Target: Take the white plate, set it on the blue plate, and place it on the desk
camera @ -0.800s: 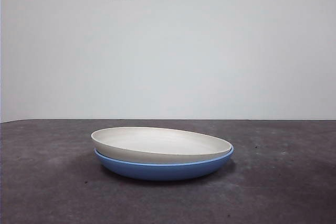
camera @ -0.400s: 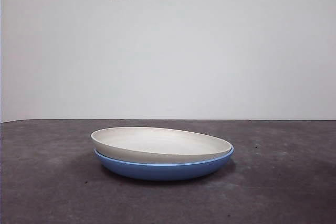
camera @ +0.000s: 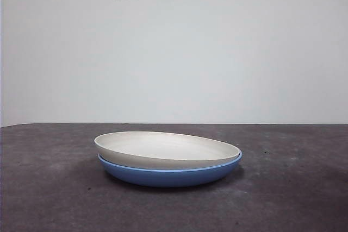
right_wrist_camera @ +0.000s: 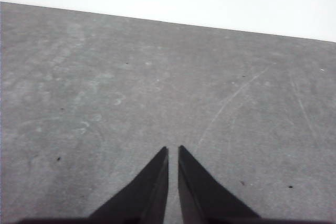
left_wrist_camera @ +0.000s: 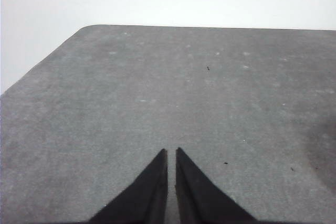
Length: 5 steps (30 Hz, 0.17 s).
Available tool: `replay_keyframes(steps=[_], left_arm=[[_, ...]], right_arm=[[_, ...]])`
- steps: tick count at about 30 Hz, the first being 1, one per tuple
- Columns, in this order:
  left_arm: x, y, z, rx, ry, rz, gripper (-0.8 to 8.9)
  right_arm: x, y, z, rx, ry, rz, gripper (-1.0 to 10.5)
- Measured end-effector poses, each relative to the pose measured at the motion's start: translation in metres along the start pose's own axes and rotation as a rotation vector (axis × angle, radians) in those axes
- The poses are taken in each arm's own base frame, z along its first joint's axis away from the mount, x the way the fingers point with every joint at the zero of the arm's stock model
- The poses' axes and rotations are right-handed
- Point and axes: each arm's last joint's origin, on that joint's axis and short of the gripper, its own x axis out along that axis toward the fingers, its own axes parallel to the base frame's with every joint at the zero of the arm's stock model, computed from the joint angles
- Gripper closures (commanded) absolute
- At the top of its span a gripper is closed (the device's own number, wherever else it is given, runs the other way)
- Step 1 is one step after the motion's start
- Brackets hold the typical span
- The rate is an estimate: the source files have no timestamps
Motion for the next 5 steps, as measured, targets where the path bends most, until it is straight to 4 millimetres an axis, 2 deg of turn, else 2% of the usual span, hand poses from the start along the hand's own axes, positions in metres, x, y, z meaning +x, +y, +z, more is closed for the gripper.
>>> replay_keyframes(steps=[5], left_arm=[[0.0000, 0.0000, 0.0000, 0.000, 0.000, 0.000, 7.86]], right_arm=[[0.0000, 0.0012, -0.0002, 0.000, 0.000, 0.040, 9.2]])
